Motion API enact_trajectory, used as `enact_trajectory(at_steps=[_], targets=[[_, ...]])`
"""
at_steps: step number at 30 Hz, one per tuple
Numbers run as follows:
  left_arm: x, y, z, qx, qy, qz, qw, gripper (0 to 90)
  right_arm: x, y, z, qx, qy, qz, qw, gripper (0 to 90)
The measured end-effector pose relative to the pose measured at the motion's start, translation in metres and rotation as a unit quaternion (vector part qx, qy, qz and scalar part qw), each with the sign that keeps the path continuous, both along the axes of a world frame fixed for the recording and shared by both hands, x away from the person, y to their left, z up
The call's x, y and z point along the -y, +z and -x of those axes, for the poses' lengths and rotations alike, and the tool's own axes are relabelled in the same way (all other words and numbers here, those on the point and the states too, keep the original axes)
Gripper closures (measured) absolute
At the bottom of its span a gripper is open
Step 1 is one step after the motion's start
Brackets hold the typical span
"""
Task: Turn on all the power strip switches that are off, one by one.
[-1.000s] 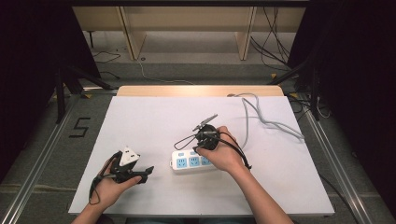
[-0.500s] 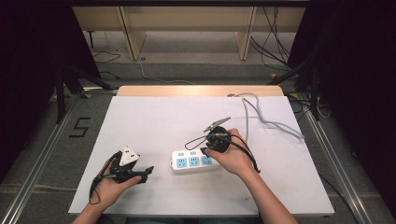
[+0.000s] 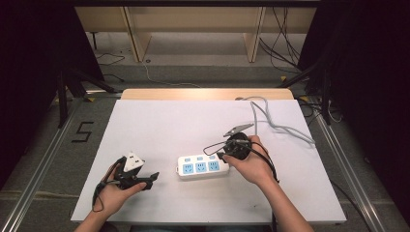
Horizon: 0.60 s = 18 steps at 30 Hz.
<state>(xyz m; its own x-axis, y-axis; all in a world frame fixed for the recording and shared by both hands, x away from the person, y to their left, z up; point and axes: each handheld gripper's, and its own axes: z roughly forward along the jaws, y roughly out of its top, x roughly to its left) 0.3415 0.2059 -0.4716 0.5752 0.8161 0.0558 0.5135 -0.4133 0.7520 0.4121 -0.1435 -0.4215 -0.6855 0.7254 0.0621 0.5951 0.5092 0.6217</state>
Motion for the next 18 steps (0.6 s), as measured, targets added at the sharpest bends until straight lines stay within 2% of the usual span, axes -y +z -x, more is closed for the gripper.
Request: enact_trajectory(at_steps=[18], targets=[[0.0, -0.001, 0.0, 0.0, 0.002, -0.001, 1.0, 30.0, 0.038, -0.005, 0.014, 0.008, -0.038, -0.011, 0.9992, 61.8]])
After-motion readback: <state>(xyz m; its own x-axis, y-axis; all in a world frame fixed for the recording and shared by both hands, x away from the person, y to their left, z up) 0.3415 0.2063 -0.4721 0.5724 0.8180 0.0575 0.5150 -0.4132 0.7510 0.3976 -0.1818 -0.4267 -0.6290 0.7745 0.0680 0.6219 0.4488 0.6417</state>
